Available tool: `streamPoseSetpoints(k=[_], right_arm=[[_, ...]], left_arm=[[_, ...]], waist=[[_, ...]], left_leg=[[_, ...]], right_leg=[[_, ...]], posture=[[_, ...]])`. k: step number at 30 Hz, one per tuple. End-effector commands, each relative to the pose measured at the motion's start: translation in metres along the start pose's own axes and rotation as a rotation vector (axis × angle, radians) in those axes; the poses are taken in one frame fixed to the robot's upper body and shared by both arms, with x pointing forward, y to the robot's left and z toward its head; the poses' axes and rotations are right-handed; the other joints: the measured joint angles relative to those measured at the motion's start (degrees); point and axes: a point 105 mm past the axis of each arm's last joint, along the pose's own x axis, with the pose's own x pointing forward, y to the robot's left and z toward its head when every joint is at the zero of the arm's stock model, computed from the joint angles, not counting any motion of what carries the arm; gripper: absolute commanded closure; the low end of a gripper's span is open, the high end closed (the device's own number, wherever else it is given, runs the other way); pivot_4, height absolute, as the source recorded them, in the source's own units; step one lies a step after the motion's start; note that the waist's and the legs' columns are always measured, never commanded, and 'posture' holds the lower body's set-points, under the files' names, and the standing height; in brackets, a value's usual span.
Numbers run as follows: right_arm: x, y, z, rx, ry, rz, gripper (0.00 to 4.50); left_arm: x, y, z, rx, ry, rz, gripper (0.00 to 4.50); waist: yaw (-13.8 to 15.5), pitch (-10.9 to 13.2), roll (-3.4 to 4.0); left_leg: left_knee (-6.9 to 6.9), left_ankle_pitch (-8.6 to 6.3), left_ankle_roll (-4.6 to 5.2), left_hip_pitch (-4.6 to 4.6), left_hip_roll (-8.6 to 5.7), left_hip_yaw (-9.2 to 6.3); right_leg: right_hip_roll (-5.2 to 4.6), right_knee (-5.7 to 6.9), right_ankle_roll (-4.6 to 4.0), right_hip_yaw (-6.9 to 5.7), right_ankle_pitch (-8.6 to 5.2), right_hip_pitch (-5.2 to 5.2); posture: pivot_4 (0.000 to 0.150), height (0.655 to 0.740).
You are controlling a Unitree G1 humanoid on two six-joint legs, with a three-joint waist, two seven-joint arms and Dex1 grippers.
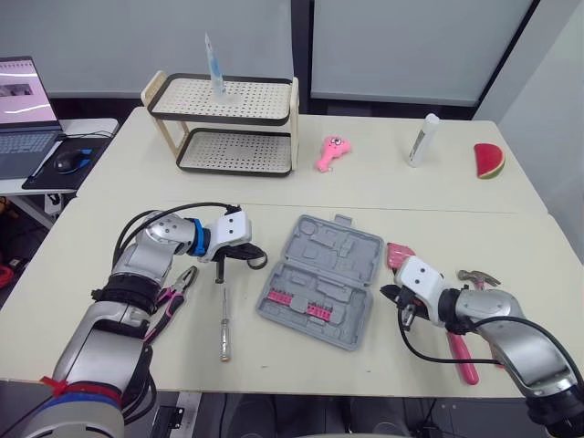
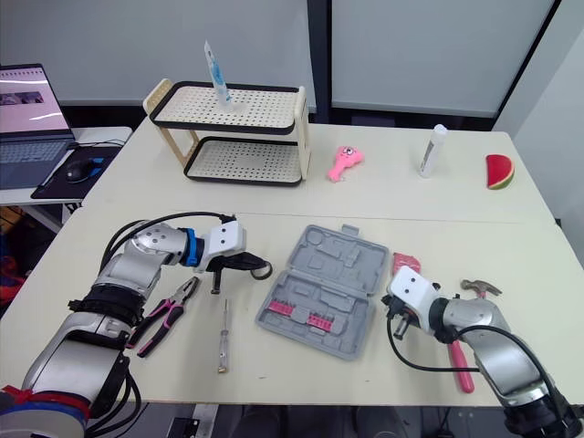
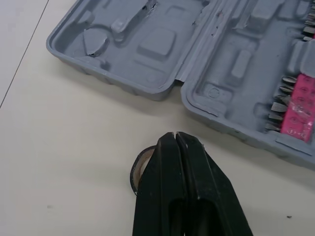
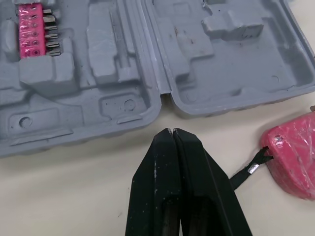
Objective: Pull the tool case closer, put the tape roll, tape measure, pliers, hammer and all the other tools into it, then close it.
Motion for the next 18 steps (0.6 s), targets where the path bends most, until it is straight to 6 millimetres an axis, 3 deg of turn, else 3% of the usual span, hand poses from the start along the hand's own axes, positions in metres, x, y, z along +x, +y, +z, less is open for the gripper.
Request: streamPoseSetpoints(k=[1,18], right_arm=[[0.004,-0.005,0.005,-0.034,-0.007,-0.026,4.48],[0.021,-0.008,0.008,-0.059,0.006,-0.017,4.48]], left_arm=[[0.007,0.005,0.004,0.043,0.009,0.009,4.50],[0.037,0.008,0.010,0.088,0.038,-0.007,4.50]], waist=[[0.06,0.00,0.00],[0.00,0.00,0.00]], left_leg=[[0.07,0.00,0.00,-0.02,-0.01,-0.02],[0.15,0.00,0.00,-0.07,-0.04,-0.13]], right_leg=[[0.00,0.00,0.04,0.00,0.03,0.01],[0.00,0.07,0.08,-0.06,0.07,0.01]], posture=[[0.150,0.7350],[0.150,0.7350]])
